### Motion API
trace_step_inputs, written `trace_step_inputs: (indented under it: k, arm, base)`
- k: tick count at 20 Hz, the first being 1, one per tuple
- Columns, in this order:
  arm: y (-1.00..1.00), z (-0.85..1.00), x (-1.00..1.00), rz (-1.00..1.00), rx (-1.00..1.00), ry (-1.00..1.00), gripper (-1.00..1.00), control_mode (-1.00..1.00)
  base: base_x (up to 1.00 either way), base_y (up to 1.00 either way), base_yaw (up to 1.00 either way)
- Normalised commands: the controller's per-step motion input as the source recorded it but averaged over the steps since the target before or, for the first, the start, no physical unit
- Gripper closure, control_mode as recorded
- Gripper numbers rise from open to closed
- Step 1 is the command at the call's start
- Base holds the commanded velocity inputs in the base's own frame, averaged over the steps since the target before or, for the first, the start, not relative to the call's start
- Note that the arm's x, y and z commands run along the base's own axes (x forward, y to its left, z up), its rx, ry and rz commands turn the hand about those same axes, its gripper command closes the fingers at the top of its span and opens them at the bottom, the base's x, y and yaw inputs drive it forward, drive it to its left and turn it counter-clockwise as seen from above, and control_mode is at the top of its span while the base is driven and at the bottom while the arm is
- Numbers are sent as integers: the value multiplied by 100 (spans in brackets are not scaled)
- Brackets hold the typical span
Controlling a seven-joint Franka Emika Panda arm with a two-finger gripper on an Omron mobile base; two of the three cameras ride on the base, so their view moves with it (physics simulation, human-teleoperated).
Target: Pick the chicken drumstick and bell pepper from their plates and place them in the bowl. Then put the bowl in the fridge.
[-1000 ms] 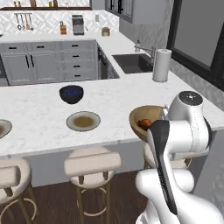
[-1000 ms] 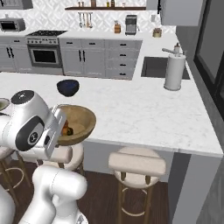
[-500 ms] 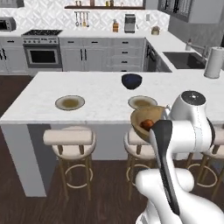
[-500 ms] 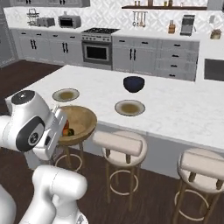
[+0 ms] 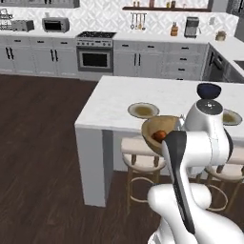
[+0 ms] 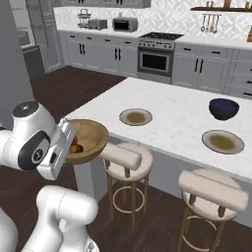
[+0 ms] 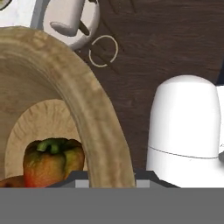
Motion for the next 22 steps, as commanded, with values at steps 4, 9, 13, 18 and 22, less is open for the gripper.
trace_step_inputs:
  k: [4, 9, 13, 18, 22]
  arm:
    - [0, 0, 0, 0, 0, 0, 100, 100]
    - [0, 0, 0, 0, 0, 0, 100, 100]
    - [0, 0, 0, 0, 0, 0, 100, 100]
    - [0, 0, 0, 0, 0, 0, 100, 100]
    - [0, 0, 0, 0, 0, 0, 100, 100]
  base:
    - [34, 100, 22]
    - [36, 100, 15]
    - [49, 100, 2]
    - [59, 100, -16]
    - [90, 100, -22]
